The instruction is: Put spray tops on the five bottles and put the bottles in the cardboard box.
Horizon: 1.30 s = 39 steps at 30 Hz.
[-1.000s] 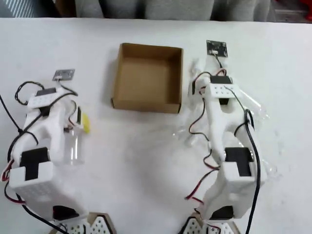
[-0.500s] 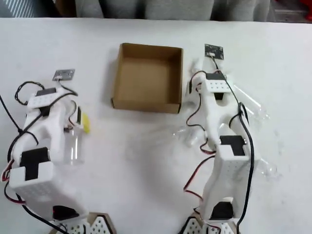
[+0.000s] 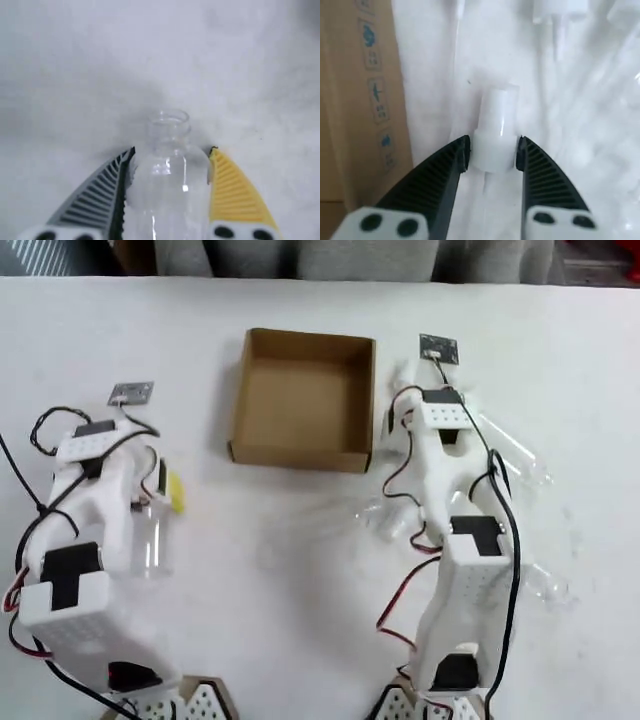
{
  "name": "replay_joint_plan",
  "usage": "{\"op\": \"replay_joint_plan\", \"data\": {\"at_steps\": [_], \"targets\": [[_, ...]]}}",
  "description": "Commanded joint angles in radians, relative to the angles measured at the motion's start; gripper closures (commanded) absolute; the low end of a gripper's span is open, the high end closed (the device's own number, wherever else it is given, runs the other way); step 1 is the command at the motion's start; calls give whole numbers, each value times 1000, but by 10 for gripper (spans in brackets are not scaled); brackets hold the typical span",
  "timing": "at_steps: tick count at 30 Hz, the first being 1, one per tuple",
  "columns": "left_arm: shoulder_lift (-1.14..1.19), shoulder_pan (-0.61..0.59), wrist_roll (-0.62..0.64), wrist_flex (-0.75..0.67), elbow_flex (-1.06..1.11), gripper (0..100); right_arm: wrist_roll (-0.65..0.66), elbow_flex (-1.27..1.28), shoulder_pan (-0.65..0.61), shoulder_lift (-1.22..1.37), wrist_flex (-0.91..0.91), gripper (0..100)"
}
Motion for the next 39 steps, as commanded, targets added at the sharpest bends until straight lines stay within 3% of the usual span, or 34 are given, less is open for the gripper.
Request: {"op": "replay_joint_plan", "data": {"at_steps": [1, 15, 31, 39], "targets": [[-18, -27, 3, -32, -12, 980, 74, -51, -1, -13, 7, 861], [-18, -27, 3, -32, -12, 980, 98, -206, 2, 71, 168, 861], [-18, -27, 3, -32, -12, 980, 98, -790, 7, 340, 573, 857], [-18, -27, 3, -32, -14, 980, 98, -968, 19, 481, 661, 860]]}}
